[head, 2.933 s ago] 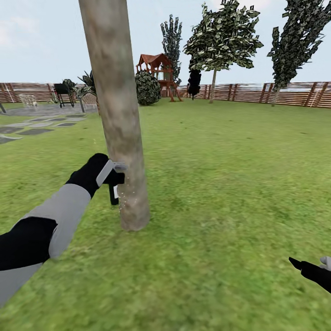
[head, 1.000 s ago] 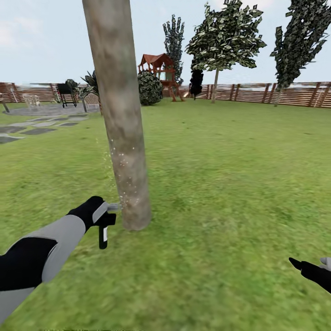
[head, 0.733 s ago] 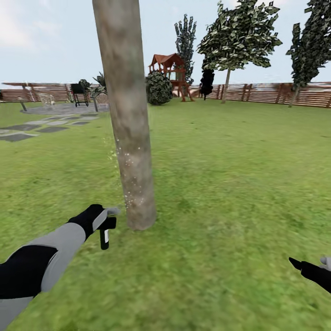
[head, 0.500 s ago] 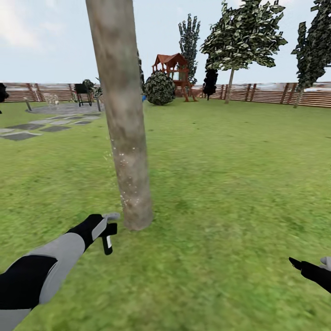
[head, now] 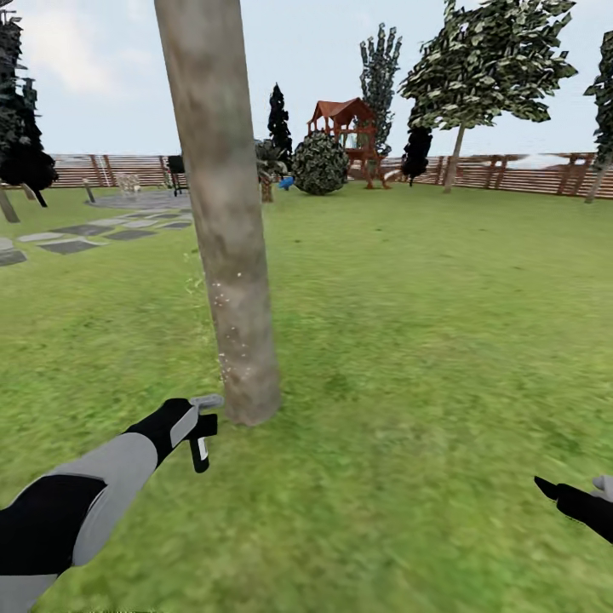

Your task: In the garden, pick up the pesticide atomizer on the floor and spray pesticide onto both trees until each tree trunk is fully covered.

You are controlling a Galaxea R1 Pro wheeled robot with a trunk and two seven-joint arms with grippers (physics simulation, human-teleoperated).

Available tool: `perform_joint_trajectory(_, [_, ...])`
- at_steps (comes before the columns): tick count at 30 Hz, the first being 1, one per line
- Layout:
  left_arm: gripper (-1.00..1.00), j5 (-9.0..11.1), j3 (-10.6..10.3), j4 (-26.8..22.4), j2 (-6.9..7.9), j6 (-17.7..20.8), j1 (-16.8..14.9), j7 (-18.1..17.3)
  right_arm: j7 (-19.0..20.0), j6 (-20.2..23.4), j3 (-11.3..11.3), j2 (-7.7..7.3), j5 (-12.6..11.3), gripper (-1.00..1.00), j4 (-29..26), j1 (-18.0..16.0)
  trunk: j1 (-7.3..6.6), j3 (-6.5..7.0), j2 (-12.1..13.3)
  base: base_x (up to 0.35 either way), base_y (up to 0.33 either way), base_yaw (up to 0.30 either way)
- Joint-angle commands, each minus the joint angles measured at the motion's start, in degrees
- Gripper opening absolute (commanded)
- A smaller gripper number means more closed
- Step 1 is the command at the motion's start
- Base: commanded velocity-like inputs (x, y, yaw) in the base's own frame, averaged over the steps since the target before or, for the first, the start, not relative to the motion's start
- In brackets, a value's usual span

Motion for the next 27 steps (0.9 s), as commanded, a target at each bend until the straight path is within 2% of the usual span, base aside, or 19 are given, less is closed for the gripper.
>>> perform_joint_trajectory(1, [-1.0, 0.0, 0.0, 0.0, 0.0, 0.0, 0.0, 0.0, 0.0, 0.0, 0.0, 0.0, 0.0, 1.0, 0.0, 0.0, 0.0, 0.0, 0.0, 0.12, -0.328, 0.257])
perform_joint_trajectory(7, [-1.0, 0.0, 0.0, 0.0, 0.0, 0.0, 0.0, 0.0, 0.0, 0.0, 0.0, 0.0, 0.0, 1.0, 0.0, 0.0, 0.0, 0.0, 0.0, 0.124, -0.327, 0.229])
perform_joint_trajectory(16, [-1.0, 0.0, -0.1, 0.0, -0.03, 0.0, 0.0, 0.0, 0.0, 0.0, 0.0, 0.0, 0.0, 1.0, 0.0, 0.0, 0.0, 0.0, 0.0, 0.03, -0.327, 0.044])
perform_joint_trajectory(27, [-1.0, 0.0, -0.1, 0.0, 0.0, 0.0, 0.0, 0.0, 0.0, 0.0, 0.0, 0.0, 0.0, 1.0, 0.0, 0.0, 0.0, 0.0, 0.0, 0.0, -0.328, 0.24])
